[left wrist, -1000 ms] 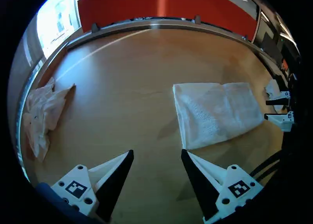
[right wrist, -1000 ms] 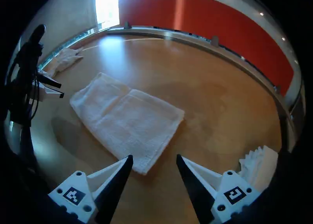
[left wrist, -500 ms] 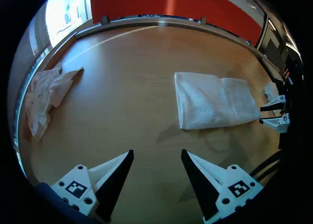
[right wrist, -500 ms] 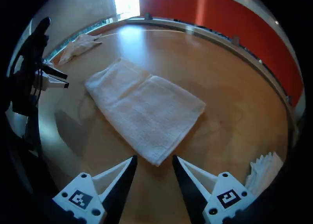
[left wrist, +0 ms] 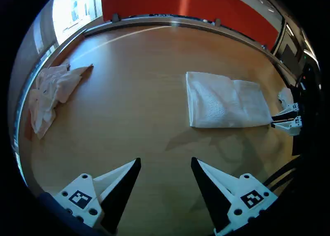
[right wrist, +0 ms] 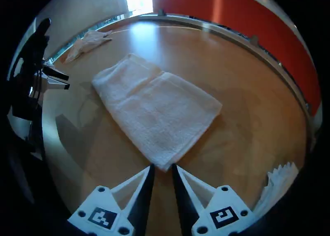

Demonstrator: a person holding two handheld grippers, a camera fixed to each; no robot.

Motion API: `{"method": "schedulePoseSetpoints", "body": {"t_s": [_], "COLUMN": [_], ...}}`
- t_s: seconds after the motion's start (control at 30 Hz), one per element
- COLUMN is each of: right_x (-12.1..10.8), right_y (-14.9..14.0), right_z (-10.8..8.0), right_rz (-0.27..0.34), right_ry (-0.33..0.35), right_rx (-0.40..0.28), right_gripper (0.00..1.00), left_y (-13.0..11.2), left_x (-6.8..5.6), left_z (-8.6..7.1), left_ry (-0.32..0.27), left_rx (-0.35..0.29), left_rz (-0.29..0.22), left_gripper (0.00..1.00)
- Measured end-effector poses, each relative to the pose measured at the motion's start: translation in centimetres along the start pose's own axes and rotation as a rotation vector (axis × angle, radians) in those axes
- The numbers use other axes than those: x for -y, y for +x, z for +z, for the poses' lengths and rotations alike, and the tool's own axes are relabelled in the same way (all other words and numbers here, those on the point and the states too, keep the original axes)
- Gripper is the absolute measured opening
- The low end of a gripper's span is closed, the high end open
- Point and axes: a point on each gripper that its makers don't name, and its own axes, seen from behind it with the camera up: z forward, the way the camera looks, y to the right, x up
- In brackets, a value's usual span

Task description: Fold towel

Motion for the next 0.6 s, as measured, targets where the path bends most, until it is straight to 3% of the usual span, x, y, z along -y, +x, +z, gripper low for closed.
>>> {"method": "schedulePoseSetpoints", "body": {"t_s": [0.27, 0.6], "right_x": [-0.2, -0.8], "right_y": [-0.1, 0.8], "right_z": [0.3, -0.5], "right_rz": [-0.01, -0.024], "right_ry": [-0.004, -0.025], "right_rx": [-0.003, -0.029], "right_gripper": [0.06, 0.04], "left_y": [-0.5, -1.3], "left_x": [-0.4, -0.9], "left_z": [-0.2, -0.7], "left_ry": [-0.004, -0.011], "left_rx": [0.005, 0.011], "left_rz": [-0.003, -0.017], "left_gripper": [0.9, 0.9]}}
